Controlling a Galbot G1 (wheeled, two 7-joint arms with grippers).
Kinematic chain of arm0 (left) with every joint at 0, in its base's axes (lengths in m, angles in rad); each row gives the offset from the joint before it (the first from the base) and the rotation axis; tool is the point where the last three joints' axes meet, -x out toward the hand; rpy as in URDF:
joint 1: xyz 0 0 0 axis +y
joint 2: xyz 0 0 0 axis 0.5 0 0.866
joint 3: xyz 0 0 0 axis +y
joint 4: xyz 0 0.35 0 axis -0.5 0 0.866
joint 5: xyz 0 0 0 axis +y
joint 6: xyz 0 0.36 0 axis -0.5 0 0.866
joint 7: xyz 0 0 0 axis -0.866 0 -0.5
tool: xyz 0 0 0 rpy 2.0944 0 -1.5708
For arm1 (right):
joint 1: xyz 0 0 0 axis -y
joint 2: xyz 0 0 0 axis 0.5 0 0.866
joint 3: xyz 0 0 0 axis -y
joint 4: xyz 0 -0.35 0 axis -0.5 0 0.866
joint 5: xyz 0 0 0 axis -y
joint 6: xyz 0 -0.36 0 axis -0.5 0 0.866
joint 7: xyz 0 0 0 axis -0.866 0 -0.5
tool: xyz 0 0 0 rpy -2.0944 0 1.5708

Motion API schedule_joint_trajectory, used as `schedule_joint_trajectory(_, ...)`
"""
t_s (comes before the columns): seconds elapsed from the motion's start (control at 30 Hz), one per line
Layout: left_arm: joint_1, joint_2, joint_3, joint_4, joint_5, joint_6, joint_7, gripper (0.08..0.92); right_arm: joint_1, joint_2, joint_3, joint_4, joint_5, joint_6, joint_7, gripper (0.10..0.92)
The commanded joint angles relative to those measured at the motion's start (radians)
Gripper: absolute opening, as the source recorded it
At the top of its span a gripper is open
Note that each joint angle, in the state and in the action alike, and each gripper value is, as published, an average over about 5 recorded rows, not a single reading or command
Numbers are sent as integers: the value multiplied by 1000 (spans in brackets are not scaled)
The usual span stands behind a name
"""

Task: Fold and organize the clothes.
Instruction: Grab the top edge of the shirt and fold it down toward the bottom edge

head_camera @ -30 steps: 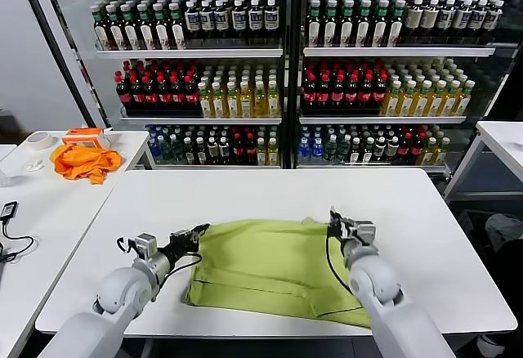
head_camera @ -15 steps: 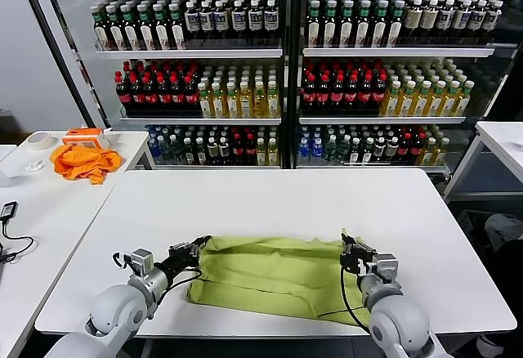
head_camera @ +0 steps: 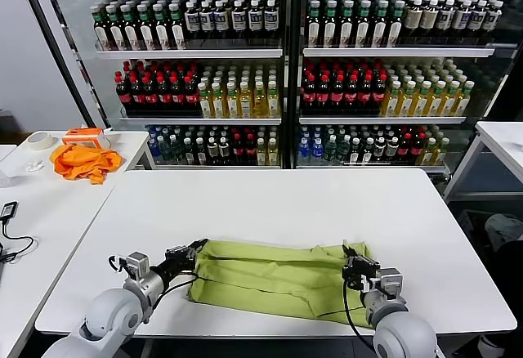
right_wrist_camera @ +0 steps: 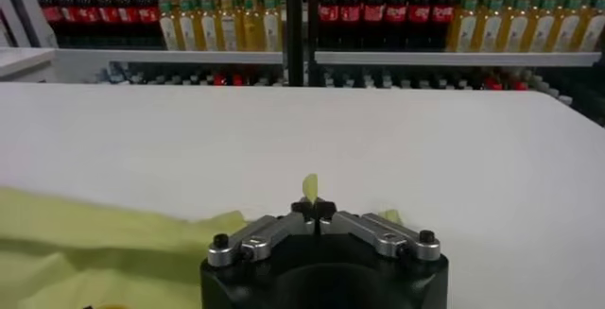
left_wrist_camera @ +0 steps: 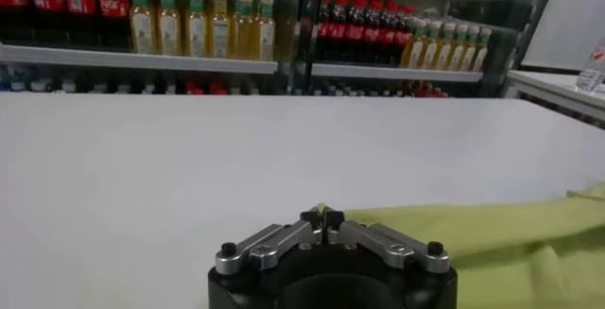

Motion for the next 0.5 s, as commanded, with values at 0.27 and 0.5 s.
schedule_joint_trajectory(0.27,75,15,-36,-87,37,55,3,81,-20,-6,-27,-4,-32,6,-12,105)
schedule_joint_trajectory(0.5,83,6,-42,-84,106,84,-27,81,-35,-10,-26,3,-57,5,-19,105)
